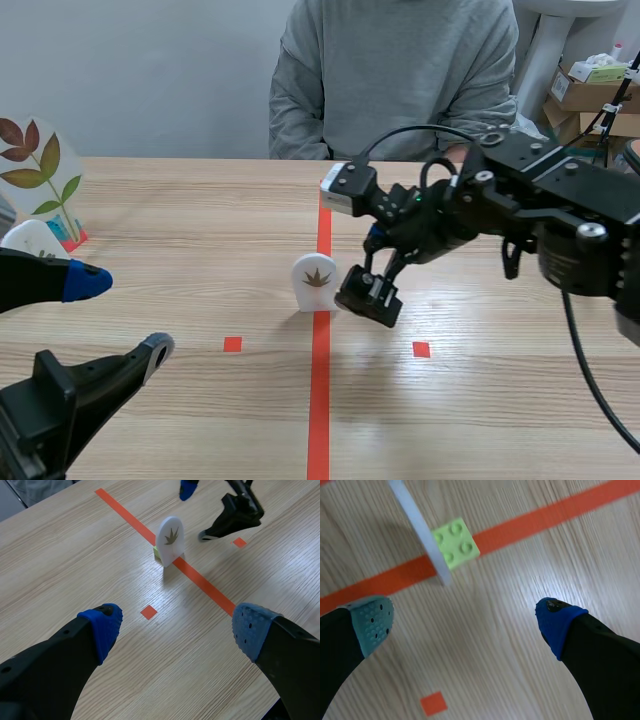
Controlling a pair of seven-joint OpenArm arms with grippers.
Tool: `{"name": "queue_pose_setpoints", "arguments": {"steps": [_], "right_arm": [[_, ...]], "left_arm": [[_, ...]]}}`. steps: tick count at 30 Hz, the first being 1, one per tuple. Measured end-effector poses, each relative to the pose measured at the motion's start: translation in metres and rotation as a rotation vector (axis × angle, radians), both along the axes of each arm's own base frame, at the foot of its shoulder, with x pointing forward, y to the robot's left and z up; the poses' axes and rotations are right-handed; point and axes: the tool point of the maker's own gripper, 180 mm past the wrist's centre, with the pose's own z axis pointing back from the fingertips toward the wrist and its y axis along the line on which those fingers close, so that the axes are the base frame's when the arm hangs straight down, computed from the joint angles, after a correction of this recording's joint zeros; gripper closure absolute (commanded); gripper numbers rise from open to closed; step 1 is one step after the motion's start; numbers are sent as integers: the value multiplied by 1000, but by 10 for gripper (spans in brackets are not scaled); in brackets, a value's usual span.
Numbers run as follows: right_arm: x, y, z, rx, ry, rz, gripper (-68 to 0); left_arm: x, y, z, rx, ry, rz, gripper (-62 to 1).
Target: Do the leaf sorting experiment
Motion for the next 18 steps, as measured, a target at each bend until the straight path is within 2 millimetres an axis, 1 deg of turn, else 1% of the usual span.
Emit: {"name": "queue_pose_setpoints", "arguments": {"steps": [3,6,9,11,12,14,18], "right_arm": [[1,21,3,18,-4,34,-578],[-4,36,0,29,3,61,-578],[-11,43,-8,35,29,70,-577],[-14,43,-15,33,46,67,-576],[-14,42,-18,21,51,67,-564],[-16,41,-21,15,55,66,-507],[-15,42,-21,22,53,67,-430]], "left_arm": [[0,0,0,0,0,0,-477],[0,0,0,0,0,0,-477],[0,0,0,0,0,0,-477],[0,0,0,0,0,0,-477],[0,0,0,0,0,0,-477],[0,0,0,0,0,0,-477],[0,0,0,0,0,0,-477]]}}
